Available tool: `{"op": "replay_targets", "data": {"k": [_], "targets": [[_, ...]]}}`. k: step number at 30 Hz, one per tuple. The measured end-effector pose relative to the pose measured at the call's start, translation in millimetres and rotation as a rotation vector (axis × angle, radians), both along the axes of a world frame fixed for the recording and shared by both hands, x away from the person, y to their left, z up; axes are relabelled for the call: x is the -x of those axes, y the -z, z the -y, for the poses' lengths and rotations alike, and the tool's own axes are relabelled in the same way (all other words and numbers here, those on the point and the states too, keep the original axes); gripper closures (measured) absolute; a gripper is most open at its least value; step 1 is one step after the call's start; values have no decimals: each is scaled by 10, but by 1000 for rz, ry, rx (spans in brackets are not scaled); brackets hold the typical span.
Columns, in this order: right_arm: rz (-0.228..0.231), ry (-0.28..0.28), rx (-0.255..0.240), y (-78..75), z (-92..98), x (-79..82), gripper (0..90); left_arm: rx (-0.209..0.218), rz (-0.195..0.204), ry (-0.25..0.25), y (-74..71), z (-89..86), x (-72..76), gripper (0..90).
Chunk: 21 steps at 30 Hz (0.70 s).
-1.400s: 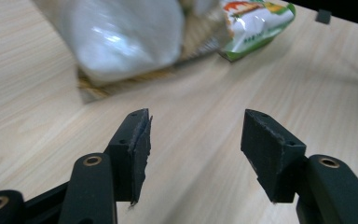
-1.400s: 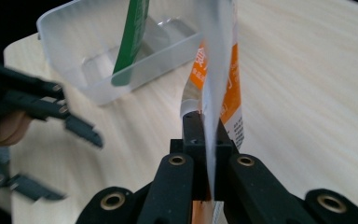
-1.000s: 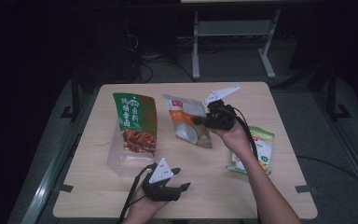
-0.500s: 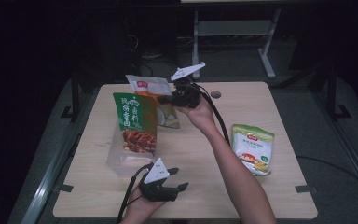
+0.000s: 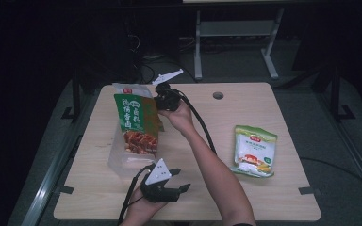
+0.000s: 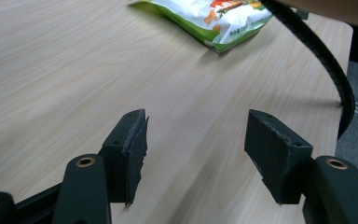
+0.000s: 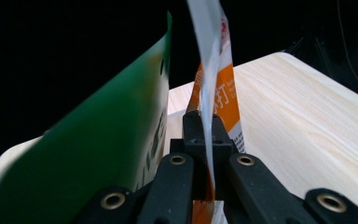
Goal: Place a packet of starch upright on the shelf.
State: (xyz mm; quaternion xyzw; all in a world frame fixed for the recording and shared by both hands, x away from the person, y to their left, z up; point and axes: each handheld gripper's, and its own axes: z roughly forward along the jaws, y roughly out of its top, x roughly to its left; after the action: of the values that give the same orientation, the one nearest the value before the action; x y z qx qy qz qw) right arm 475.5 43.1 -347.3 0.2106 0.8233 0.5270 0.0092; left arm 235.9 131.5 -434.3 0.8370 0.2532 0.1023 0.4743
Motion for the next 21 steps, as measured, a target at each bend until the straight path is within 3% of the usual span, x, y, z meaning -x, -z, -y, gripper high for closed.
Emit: {"op": "replay_targets", "data": {"k": [2,4,7,9,14,21], "targets": [[1,2,-11,10,-8,-10,900,-3,2,1,0,2,1,387],[-7,2,-58,59,-32,-37,900,0,1,2,-3,7,8,387],[-6,-4,-74,108,-68,-45,900,0,4,3,-5,10,12,388],[-9,-16,-73,180,-121,-57,900,-2,5,3,-7,7,13,387],[-8,-34,-6,361,-205,-52,899,-1,12,5,-15,-1,19,387],[-42,-62,6,465,-100,-64,894,-7,13,9,-11,15,14,386]]}}
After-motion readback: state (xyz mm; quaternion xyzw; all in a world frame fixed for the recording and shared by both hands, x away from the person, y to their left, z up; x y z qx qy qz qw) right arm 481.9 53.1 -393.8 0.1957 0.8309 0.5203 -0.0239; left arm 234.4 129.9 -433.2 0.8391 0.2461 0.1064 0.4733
